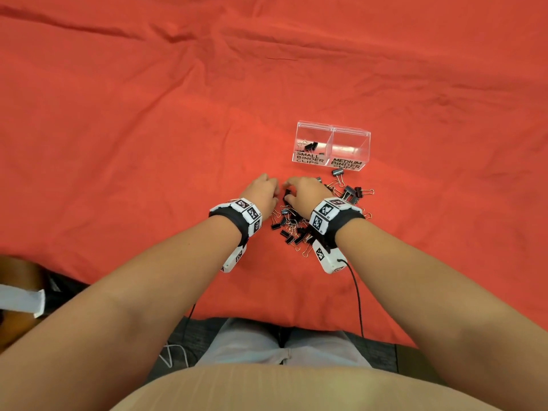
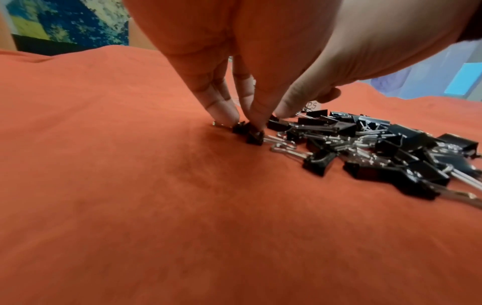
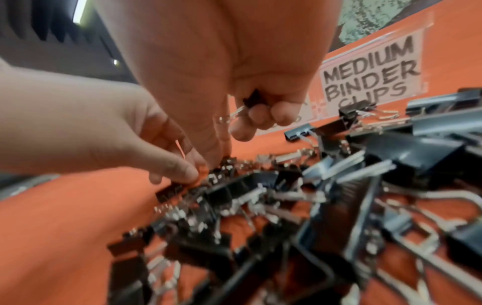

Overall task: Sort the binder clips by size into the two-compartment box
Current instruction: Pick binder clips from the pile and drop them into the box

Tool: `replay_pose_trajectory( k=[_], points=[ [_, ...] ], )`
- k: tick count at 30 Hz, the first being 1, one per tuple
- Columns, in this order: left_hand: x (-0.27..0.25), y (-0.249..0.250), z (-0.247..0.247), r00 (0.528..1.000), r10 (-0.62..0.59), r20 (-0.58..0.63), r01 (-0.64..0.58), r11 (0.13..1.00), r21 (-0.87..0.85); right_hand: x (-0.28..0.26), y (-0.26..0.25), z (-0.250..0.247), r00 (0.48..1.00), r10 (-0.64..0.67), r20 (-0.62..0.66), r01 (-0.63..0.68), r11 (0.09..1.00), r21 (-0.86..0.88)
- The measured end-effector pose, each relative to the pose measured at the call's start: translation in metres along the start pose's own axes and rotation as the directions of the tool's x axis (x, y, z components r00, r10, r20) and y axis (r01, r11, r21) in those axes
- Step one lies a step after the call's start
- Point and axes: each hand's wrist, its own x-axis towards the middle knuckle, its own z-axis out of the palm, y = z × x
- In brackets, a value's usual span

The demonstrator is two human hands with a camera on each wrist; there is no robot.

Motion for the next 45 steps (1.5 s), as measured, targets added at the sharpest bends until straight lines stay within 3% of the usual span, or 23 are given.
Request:
replay_pose_trajectory(
  k=[4, 8, 12, 18, 24, 30, 34, 40, 45],
  points=[
    [-0.001, 0.0, -0.003, 0.997, 0.075, -0.001, -0.075, 0.997, 0.007, 0.005, 0.001, 0.006, 1.0, 0.01, 0.003, -0.009, 1.0, -0.028],
    [-0.004, 0.003, -0.005, 0.99, 0.082, -0.112, -0.089, 0.994, -0.062, 0.003, 0.014, 0.001, 0.992, 0.111, -0.058, -0.098, 0.976, 0.195],
    [-0.005, 0.014, -0.003, 0.991, 0.072, -0.11, -0.076, 0.997, -0.03, -0.004, 0.03, -0.019, 0.962, 0.264, -0.07, -0.199, 0.855, 0.479],
    [-0.005, 0.021, 0.015, 0.996, 0.089, 0.015, -0.091, 0.981, 0.174, 0.008, 0.042, -0.049, 0.931, 0.357, -0.077, -0.197, 0.669, 0.717],
    [-0.002, 0.022, 0.016, 0.993, 0.112, 0.025, -0.115, 0.971, 0.21, 0.036, 0.027, -0.083, 0.901, 0.346, -0.261, -0.112, 0.768, 0.631],
    [0.001, 0.028, 0.01, 0.995, 0.086, 0.045, -0.091, 0.989, 0.117, 0.041, 0.019, -0.087, 0.948, 0.236, -0.214, -0.115, 0.879, 0.462],
    [0.003, 0.028, 0.002, 0.998, 0.05, 0.027, -0.05, 0.999, -0.001, 0.02, 0.025, -0.084, 0.937, 0.226, -0.266, -0.088, 0.891, 0.446],
    [0.025, 0.045, -0.029, 0.991, -0.012, -0.135, -0.024, 0.963, -0.267, -0.024, 0.042, -0.043, 0.981, 0.16, -0.109, -0.117, 0.939, 0.324],
    [0.062, 0.07, -0.056, 0.974, -0.01, -0.228, -0.063, 0.947, -0.314, -0.038, 0.049, -0.014, 0.993, 0.112, -0.032, -0.106, 0.984, 0.143]
  ],
)
